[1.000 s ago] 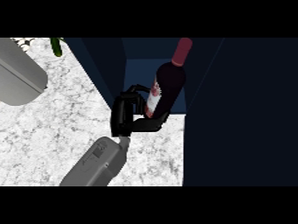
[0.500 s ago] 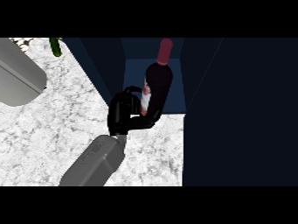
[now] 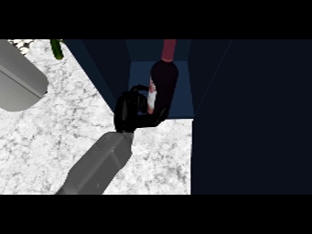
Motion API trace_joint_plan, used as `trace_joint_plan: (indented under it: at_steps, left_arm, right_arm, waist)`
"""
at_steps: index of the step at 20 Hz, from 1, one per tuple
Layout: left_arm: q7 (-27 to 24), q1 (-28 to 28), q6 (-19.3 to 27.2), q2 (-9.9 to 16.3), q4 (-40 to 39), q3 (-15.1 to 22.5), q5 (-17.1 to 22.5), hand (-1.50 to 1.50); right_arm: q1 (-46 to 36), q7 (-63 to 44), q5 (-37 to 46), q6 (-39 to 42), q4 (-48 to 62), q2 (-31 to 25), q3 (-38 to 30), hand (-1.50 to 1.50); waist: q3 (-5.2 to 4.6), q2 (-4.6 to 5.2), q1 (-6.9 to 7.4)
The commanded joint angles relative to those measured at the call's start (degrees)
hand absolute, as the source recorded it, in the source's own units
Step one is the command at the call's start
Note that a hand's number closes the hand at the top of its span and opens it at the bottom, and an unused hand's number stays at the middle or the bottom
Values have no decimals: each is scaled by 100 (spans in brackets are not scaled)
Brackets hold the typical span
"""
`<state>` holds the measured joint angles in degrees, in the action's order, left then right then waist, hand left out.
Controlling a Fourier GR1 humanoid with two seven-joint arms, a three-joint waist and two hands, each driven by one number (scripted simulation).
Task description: Pick up the wine, place it into the cabinet and close the cabinet
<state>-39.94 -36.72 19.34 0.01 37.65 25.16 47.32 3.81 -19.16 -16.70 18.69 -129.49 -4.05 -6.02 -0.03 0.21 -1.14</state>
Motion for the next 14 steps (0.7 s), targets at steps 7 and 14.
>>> trace_joint_plan:
  at_steps: [7,14]
  left_arm:
    - [-14,-689,21,-1,-433,411,1041,150]
    - [37,-1592,-575,-1,-1726,-187,986,150]
  right_arm:
    - [193,92,-126,150,-3,-35,-77,-150]
    - [7,356,-59,223,333,-29,-104,-150]
  waist:
    - [0,8,-74]
    - [0,26,-58]
